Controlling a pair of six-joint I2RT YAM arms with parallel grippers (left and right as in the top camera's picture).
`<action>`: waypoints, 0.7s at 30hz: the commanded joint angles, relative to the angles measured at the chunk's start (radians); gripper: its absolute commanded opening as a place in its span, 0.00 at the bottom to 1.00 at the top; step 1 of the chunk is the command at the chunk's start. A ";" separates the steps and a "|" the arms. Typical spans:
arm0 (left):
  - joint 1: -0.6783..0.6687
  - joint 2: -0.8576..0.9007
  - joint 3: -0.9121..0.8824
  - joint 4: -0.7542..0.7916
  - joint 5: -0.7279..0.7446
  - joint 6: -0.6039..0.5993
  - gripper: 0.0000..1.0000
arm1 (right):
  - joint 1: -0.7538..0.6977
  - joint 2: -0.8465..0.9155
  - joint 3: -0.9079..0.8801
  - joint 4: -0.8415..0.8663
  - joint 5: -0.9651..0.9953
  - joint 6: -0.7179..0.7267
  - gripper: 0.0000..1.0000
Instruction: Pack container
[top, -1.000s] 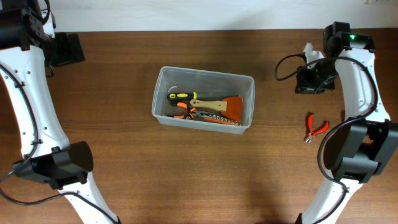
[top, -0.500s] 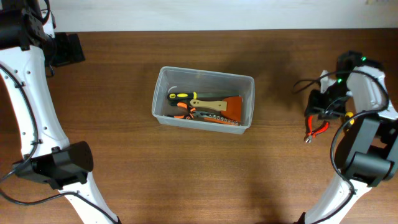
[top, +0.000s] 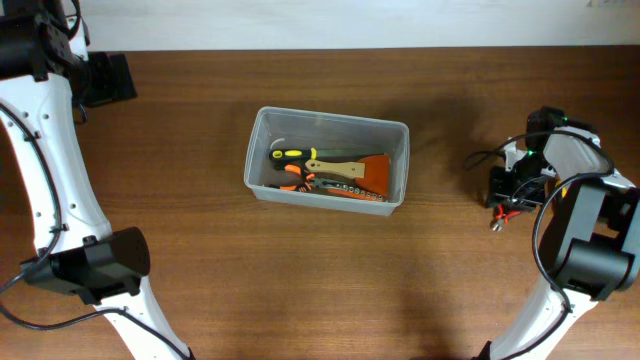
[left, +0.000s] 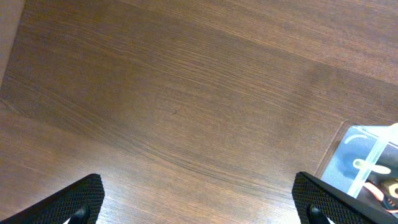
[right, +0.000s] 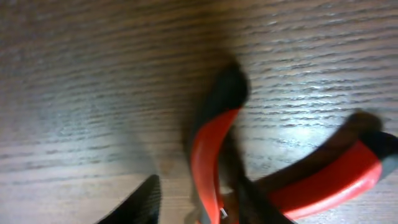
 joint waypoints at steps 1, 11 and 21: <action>0.003 -0.013 -0.003 -0.001 -0.008 -0.014 0.99 | -0.002 0.008 -0.040 0.021 0.007 0.010 0.27; 0.003 -0.013 -0.003 -0.002 -0.008 -0.014 0.99 | -0.002 0.008 -0.029 0.016 0.008 0.009 0.10; 0.003 -0.013 -0.003 -0.002 -0.008 -0.014 0.99 | -0.003 0.007 0.151 -0.093 0.007 0.009 0.05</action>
